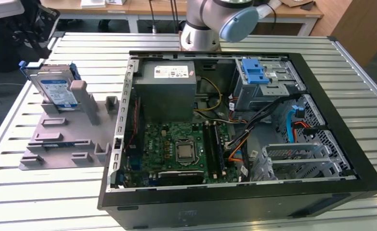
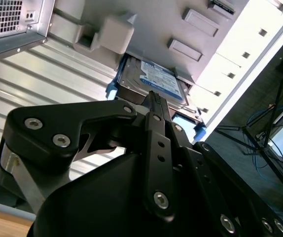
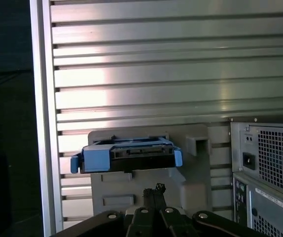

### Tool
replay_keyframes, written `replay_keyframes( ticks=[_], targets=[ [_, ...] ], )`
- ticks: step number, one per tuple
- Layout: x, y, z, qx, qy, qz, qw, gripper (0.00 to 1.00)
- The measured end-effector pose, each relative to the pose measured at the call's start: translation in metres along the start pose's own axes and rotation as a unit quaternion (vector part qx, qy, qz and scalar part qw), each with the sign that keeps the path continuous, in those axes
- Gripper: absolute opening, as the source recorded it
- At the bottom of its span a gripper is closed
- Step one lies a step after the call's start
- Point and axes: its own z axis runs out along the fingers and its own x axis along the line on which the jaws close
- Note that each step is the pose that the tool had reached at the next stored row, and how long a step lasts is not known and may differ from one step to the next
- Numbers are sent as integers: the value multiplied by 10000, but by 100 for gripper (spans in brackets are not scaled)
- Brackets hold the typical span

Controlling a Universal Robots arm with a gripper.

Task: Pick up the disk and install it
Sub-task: 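Reach for the disk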

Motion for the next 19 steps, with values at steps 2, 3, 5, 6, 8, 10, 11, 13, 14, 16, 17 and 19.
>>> replay_keyframes(
  ticks=[2, 3, 5, 6, 8, 10, 11, 13, 14, 16, 17, 19],
  targets=[
    [44, 16, 4, 0, -1, 0, 10000, 11],
    [64, 24, 5, 0, 0, 0, 10000, 11],
    [105, 40, 8, 0, 0, 0, 10000, 11],
    [126, 47, 10, 0, 0, 0, 10000, 11],
    [167, 62, 13, 0, 0, 0, 10000, 11],
    [207, 76, 16, 0, 0, 0, 10000, 11],
    [228, 82, 18, 0, 0, 0, 10000, 11],
    [273, 91, 20, -1, -1, 0, 10000, 11],
    [295, 93, 21, 0, 0, 0, 10000, 11],
    [338, 93, 21, 0, 0, 0, 10000, 11],
    [355, 92, 22, 0, 0, 0, 10000, 11],
    [371, 90, 22, 0, 0, 0, 10000, 11]
  ],
)
